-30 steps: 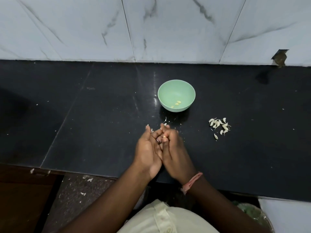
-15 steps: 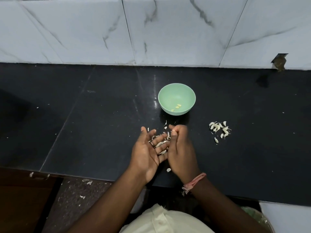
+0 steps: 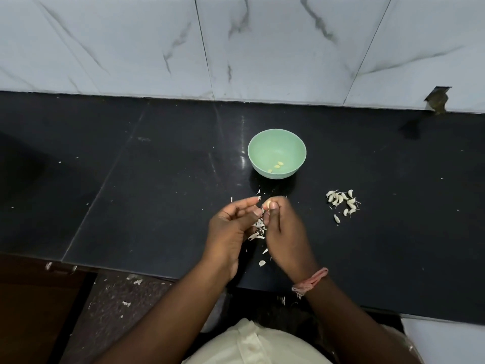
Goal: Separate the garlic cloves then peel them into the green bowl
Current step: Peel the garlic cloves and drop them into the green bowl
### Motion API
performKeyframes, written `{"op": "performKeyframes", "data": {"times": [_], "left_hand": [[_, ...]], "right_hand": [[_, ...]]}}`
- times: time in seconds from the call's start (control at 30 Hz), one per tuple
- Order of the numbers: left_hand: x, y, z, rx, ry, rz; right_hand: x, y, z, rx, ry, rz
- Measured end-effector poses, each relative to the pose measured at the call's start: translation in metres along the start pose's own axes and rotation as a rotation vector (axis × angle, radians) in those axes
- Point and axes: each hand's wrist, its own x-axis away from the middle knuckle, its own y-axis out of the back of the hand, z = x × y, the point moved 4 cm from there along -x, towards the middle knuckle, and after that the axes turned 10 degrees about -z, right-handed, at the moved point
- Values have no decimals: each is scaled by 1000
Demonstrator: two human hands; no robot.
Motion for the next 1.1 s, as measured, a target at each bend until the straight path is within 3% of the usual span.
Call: {"op": "performKeyframes", "data": {"times": [0.17,0.43,0.53,0.7,1.1], "left_hand": [[3,-4,3,-52,-53,39],[7,-4,8,32,-30,83],[5,-5,13,53,-35,95],[7,-7,12,87,-81,164],[7,-7,9,53,-194,108]], "right_hand": [[0,5,-1,-6,-30,75],[6,24,7,-250,-72,88],[6,28,11,-191,-19,101],[2,32,8,-259,-120,104],[3,32,9,-220,-145,43]]}}
